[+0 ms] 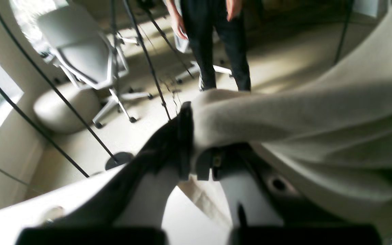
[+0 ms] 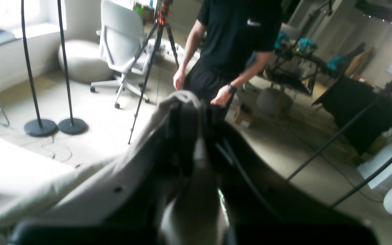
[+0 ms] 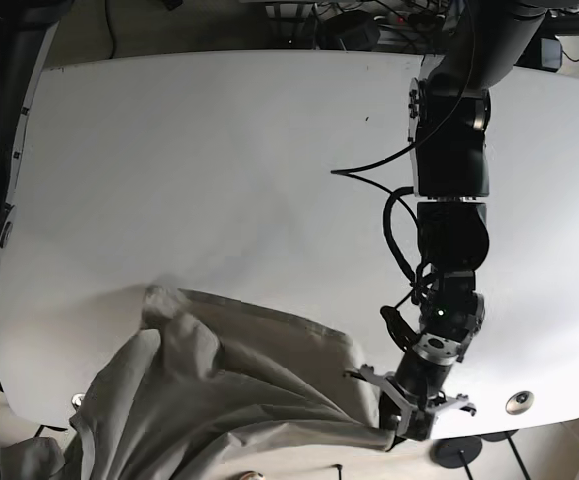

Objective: Fold the T-shirt properly
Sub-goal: 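Lift the shirt with both grippers and stretch it between them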

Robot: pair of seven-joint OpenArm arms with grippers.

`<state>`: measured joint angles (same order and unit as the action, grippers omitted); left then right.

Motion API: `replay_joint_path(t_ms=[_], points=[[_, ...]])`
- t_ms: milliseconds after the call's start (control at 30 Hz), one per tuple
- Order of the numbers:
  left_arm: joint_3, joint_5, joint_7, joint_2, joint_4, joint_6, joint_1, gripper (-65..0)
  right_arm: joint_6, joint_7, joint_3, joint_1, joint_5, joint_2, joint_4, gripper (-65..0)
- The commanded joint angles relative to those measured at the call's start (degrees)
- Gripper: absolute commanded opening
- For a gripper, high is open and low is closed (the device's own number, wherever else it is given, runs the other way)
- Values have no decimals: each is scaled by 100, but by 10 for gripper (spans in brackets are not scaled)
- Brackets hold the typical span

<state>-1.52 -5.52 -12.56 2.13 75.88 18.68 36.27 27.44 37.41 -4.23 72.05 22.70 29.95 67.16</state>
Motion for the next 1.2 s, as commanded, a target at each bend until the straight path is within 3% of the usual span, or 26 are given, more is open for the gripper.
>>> replay_joint_path(t_ms=[33, 167, 367, 500, 633, 733, 967, 1200], points=[[-310, 46, -182, 64, 329, 176, 579, -650, -50, -325, 41, 275, -59, -64, -74, -631], [-696, 46, -990, 433, 689, 563, 1485, -650, -50, -325, 41, 275, -76, -134, -91, -631], [-732, 46, -1316, 1207, 1261, 581, 1573, -650, -50, -299, 93, 275, -32, -81, 348, -631], [-1250, 55, -1316, 1251, 1507, 651, 676, -650, -50, 97, 928, -1100, -32, -143, 1386, -631], [-1602, 55, -1316, 1224, 1797, 1108, -265, -650, -50, 158, 1421, -2656, -32, -310, 2344, -631], [-1637, 108, -1316, 1215, 2219, 1152, -1214, -650, -50, 158, 1895, -3922, -32, -626, 3065, -631], [-2050, 776, -1316, 1180, 3116, 1126, -3552, -650, -50, 158, 2652, -6207, -32, -1286, 4084, -631], [-2789, 785, -1307, 908, 3432, 1152, -5047, -650, -50, 202, 2994, -7869, -32, -1646, 4594, -631]])
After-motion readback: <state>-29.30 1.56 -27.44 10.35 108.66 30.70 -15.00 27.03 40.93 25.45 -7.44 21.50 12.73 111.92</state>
